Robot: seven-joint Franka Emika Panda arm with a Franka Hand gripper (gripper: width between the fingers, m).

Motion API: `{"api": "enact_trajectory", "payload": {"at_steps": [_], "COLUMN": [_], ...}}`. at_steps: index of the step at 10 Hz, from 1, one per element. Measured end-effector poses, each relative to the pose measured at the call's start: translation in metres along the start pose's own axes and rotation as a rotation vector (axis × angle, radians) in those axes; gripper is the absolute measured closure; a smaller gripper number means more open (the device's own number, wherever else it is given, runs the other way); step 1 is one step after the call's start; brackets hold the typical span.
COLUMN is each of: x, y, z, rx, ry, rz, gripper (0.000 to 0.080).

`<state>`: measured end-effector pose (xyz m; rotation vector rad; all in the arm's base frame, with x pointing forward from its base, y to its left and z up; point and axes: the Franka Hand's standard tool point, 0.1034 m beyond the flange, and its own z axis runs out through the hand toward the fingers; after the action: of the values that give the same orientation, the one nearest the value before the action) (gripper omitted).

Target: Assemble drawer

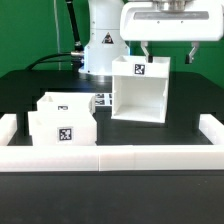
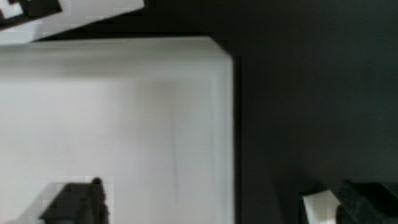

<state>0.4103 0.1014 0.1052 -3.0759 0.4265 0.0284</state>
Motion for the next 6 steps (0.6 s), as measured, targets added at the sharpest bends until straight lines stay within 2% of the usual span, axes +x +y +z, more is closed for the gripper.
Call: {"api": "enact_trajectory", "payload": {"at_steps": [2,3,4,5,6], "x": [-0.0038,-0.0038,-0.0023,-0.0006,-0.0007], "y": [0.0009,0.0014,0.0015,0.0017,0.0018], "z": [0.007,0.0096,0.0091,0.0083,0.0085], "rx": [-0.001,0.0,0.001,0.002,0.002], "ry": [-0.003,-0.006,-0.005,-0.003,-0.003], "rz": [-0.002,-0.002,-0.002,-0.003,-0.003], "gripper": [0.015,0.0272,0.0272,0.0414,0.0414]}}
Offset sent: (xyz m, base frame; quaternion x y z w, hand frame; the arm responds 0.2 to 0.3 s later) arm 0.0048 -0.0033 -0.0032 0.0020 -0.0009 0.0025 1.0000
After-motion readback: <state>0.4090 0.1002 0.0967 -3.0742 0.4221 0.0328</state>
